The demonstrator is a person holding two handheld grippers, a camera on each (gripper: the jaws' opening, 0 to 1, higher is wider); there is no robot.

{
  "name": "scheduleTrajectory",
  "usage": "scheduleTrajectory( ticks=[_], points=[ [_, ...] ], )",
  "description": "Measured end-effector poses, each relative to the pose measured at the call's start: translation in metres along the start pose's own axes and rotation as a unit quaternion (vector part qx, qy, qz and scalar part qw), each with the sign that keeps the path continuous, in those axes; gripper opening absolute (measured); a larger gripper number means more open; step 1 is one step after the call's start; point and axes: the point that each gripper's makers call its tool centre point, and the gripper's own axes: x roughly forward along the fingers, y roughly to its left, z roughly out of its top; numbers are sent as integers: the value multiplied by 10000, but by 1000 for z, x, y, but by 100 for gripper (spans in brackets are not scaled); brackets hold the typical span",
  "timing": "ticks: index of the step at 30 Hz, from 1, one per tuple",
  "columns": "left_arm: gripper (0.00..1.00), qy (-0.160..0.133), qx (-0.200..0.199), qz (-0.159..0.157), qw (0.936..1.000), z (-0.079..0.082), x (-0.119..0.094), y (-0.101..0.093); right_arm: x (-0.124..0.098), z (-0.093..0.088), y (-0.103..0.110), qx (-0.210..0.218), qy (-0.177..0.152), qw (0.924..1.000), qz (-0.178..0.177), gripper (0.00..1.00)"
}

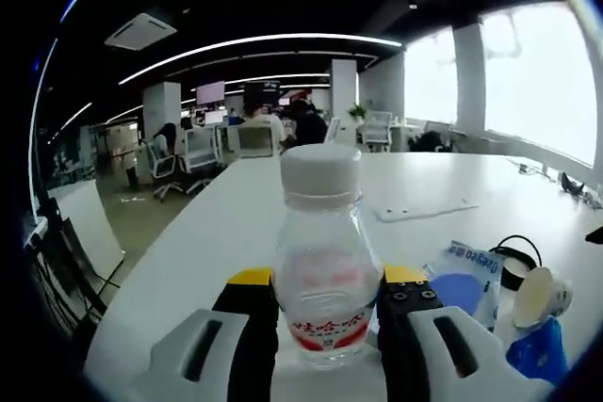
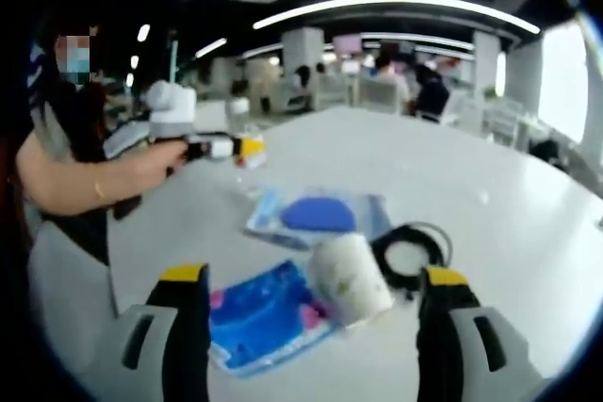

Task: Arrange the tabletop items into an orderly group along one side of the table until the central work area is clear of visible clutter.

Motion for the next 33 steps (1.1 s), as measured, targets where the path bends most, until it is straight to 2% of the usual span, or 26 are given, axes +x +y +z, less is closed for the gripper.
scheduleTrajectory(
  ticks=[4, 6, 9, 19, 24, 29, 33],
  points=[
    [38, 21, -109, 0, 9999, -1, 4, 0, 3, -1, -2, 17, 37, 10000, -2, 89],
    [38, -15, -93, -65, 9999, 0, 6, -3, 5, -1, -3, 13, 50, 10000, 10, 89],
    [38, -67, 138, -97, 9998, 1, 11, -6, 8, 0, -4, 0, 43, 10000, 26, 89],
    [39, -211, 127, -115, 9996, 3, 15, -4, 13, 1, -10, 59, 32, 10000, -19, 88],
    [39, -127, 99, -71, 9998, 3, 17, -4, 14, -1, -10, 85, 99, 9999, -13, 88],
    [40, -127, 66, -102, 9998, 3, 17, -3, 14, 3, -13, 235, 23, 9997, -10, 88],
    [53, 37, -43, -113, 9999, -5, 19, -4, 12, 4, -15, 260, -8, 9997, -3, 88]
  ],
)
